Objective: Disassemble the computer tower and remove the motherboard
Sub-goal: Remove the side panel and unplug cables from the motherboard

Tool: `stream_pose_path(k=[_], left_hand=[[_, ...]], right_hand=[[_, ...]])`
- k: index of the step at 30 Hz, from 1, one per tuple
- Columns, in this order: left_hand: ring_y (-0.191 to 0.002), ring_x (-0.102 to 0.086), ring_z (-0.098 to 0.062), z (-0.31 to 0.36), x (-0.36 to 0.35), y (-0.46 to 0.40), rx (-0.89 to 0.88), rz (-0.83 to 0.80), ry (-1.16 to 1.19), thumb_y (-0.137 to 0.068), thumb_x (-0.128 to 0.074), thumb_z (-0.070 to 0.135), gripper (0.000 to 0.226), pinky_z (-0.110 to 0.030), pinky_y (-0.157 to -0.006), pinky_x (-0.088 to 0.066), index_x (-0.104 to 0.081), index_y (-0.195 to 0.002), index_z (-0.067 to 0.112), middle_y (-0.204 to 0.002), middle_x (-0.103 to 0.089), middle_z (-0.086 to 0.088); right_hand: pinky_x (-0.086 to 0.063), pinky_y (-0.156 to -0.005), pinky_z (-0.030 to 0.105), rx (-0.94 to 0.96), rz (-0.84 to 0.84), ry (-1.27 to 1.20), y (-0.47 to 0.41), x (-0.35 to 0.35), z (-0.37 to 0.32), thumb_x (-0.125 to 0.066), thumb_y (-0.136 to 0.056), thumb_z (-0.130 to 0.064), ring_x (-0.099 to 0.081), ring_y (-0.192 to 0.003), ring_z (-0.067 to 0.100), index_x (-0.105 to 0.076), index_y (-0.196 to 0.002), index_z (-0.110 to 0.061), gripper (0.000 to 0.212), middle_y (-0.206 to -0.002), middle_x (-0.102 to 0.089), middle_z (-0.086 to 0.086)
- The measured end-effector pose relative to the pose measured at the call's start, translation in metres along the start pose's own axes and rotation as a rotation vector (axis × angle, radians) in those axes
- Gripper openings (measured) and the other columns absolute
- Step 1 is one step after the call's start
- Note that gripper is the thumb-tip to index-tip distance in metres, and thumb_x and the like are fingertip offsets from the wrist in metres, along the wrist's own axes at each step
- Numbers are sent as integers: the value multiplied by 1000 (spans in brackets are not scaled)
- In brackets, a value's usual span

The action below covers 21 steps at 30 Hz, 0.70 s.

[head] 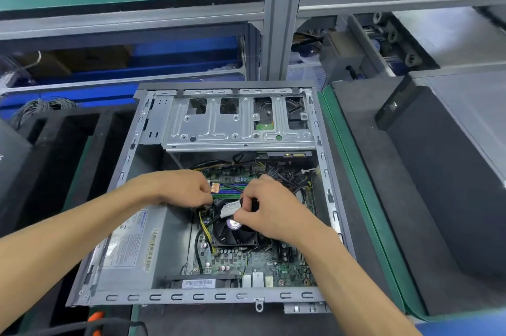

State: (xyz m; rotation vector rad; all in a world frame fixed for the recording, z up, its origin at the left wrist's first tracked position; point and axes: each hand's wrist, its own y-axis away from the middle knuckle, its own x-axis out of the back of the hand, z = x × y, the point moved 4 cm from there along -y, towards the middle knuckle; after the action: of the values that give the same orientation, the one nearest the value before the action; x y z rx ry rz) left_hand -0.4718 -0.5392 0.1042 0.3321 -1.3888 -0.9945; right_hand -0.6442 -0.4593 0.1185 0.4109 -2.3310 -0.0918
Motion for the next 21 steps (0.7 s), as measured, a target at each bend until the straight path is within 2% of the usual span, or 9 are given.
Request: stream_pose_path(k=[4,12,15,18,21], left_hand=[[-56,-36,-16,2,1,-2,-8,56,-19,-91,-49,30,38,-30,-58,-33,-37,-57,17,-55,-41,3],[-56,-33,-19,4,-2,-6,-41,71,-74,-91,-49,31,41,-33,-57,-31,-33,-56,16,-54,-35,0],[-57,-31,-19,1,-4,-9,-15,35,-24,-91,-47,33,41,-31,-58,-27,-30,-58,18,-56,-31,1],[-62,-38,-20,-3,-5,-11,63,8,-6,-97,-41,35,39,-32,-59,-31,-38,-63,17,-63,-42,-2],[-70,-51,-18,-5,-4,-11,107,15,-49,-103,-35,39,39,-31,-68,-42,-54,-77,17,-74,-55,0]], right_hand=[[-48,-88,38,-4,-9,2,0,2,-2,-71,-83,-27,-47,-94,13,-62,-75,-5,25,-86,-63,6],[-41,-81,26,6,-11,1,0,1,-2,-70,-85,-27,-44,-92,10,-62,-76,-2,27,-86,-63,9],[-46,-85,31,9,-13,0,0,2,-2,-69,-85,-27,-44,-92,9,-62,-76,-1,28,-86,-63,9],[-47,-87,33,12,-16,1,1,3,-4,-69,-85,-26,-43,-92,10,-62,-76,-1,28,-86,-63,9],[-47,-87,35,11,-23,2,1,3,-5,-69,-85,-26,-44,-92,12,-62,-77,0,28,-86,-63,10]])
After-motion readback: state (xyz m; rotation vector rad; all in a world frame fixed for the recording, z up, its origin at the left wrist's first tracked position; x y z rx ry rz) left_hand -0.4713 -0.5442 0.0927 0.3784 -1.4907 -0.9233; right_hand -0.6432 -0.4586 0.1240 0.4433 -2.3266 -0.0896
